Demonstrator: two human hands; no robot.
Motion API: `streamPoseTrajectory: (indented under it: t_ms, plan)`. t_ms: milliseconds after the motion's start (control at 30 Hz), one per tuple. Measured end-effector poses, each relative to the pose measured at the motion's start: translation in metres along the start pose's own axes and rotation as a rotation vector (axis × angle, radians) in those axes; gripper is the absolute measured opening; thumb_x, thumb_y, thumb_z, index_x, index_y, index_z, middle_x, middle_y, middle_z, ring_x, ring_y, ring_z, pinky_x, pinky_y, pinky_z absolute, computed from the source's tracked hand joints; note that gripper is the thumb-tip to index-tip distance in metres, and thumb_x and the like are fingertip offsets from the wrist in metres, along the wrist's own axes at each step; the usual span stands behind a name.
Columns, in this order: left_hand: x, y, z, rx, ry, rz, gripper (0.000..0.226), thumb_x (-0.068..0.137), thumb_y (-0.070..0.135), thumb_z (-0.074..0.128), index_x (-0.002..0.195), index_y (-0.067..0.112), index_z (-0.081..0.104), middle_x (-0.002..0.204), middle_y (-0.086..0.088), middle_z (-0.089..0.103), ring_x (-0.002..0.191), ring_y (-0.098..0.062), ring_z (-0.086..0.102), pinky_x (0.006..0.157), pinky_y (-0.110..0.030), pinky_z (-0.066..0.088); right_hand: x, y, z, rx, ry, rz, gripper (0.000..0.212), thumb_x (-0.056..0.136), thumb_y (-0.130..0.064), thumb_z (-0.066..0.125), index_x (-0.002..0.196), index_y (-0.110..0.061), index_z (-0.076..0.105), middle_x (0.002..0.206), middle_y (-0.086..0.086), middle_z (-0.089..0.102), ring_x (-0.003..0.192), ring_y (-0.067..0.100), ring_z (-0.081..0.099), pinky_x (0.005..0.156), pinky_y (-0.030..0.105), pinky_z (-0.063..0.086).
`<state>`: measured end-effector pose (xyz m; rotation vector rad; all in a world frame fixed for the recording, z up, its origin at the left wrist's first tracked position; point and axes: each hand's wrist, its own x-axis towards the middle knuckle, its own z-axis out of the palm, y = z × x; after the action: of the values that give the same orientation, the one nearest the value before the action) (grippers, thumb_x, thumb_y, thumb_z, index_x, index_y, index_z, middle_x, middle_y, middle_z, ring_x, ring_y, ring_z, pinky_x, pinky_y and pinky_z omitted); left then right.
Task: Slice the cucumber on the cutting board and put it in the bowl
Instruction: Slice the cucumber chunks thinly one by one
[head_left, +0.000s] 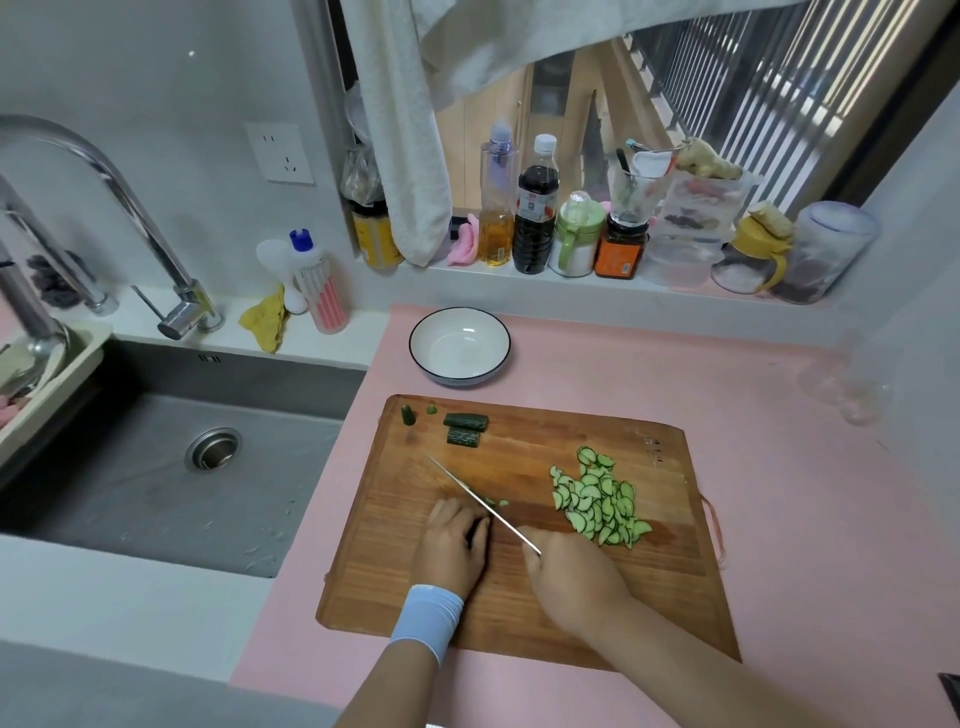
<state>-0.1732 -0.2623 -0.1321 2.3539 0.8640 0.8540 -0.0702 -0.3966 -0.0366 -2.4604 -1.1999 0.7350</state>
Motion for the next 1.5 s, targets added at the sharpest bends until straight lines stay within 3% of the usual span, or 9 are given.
streamPoseTrajectory:
  t_ms: [133,233,500,667,800,900,1067,1267,1500]
  plan:
    - [-0.002,0.000,0.001,0.021,0.006,0.002,0.011,0.076,0.002,0.074,0.079,0.010,0.067,0.082,-0.001,0.058,0.083,-0.017,0.051,0.074,-0.020,0.045,0.001,0.002,0.000,-0.003,-0.015,-0.014,0.025,0.102,-0.032,0.037,0.104,-0.030,0.061,0.069,-0.007,0.060,0.067,0.020,0.060,0.061,0.032,0.046]
    - [-0.002,0.000,0.000,0.020,0.010,-0.002,0.014,0.075,0.001,0.075,0.076,0.010,0.065,0.079,-0.001,0.057,0.079,-0.017,0.049,0.073,-0.019,0.042,0.000,0.002,0.002,-0.006,0.005,-0.022,0.031,0.103,-0.036,0.036,0.122,-0.038,0.061,0.073,-0.009,0.061,0.064,0.017,0.055,0.061,0.029,0.042]
    - [-0.002,-0.004,0.002,0.022,0.005,-0.041,0.006,0.082,0.014,0.067,0.077,0.009,0.067,0.081,-0.001,0.061,0.080,-0.017,0.055,0.077,-0.017,0.043,-0.020,0.009,-0.005,-0.050,0.041,-0.042,0.039,0.104,-0.041,0.036,0.140,-0.044,0.051,0.090,-0.005,0.072,0.085,0.019,0.067,0.074,0.032,0.051]
    - [-0.004,0.002,0.000,0.023,0.023,-0.062,0.020,0.085,0.026,0.056,0.078,0.011,0.067,0.081,0.001,0.061,0.081,-0.014,0.053,0.076,-0.016,0.043,-0.025,0.014,-0.010,-0.050,0.017,-0.070,0.038,0.104,-0.040,0.036,0.138,-0.044,0.053,0.082,-0.008,0.066,0.083,0.017,0.065,0.074,0.031,0.050]
    - [-0.002,0.003,0.000,0.017,0.027,-0.088,0.010,0.077,0.008,0.075,0.075,0.010,0.066,0.077,0.000,0.060,0.079,-0.012,0.050,0.077,-0.011,0.038,-0.016,0.013,-0.008,-0.034,0.007,-0.061,0.037,0.104,-0.038,0.037,0.135,-0.042,0.056,0.088,-0.007,0.070,0.083,0.017,0.066,0.067,0.028,0.046]
    - [-0.002,0.004,-0.001,0.023,0.025,-0.064,0.014,0.075,0.004,0.077,0.073,0.010,0.064,0.077,-0.001,0.059,0.079,-0.013,0.049,0.077,-0.011,0.036,-0.005,0.010,-0.003,-0.018,-0.015,-0.061,0.030,0.102,-0.036,0.037,0.119,-0.037,0.063,0.074,-0.009,0.061,0.069,0.015,0.058,0.052,0.023,0.036]
    - [-0.004,0.005,-0.001,0.037,0.030,-0.033,0.013,0.078,0.001,0.072,0.076,0.009,0.062,0.081,-0.002,0.054,0.081,-0.016,0.049,0.080,-0.015,0.038,0.004,0.010,-0.001,-0.016,-0.025,-0.064,0.032,0.103,-0.035,0.038,0.121,-0.035,0.063,0.075,-0.010,0.062,0.065,0.013,0.054,0.057,0.027,0.040]
    - [-0.005,0.005,-0.002,0.052,0.037,-0.044,0.016,0.078,0.002,0.073,0.074,0.011,0.060,0.078,-0.002,0.055,0.078,-0.015,0.048,0.077,-0.014,0.037,0.003,0.009,-0.002,-0.040,-0.034,-0.081,0.026,0.103,-0.032,0.038,0.110,-0.032,0.062,0.080,-0.004,0.068,0.075,0.020,0.064,0.070,0.034,0.053]
    - [-0.005,0.003,-0.002,0.058,0.032,-0.076,0.013,0.077,0.004,0.074,0.074,0.010,0.063,0.078,-0.001,0.058,0.079,-0.016,0.052,0.076,-0.015,0.040,-0.009,0.011,-0.001,-0.033,0.028,-0.087,0.035,0.102,-0.040,0.037,0.131,-0.044,0.055,0.090,-0.002,0.072,0.085,0.022,0.067,0.071,0.032,0.050]
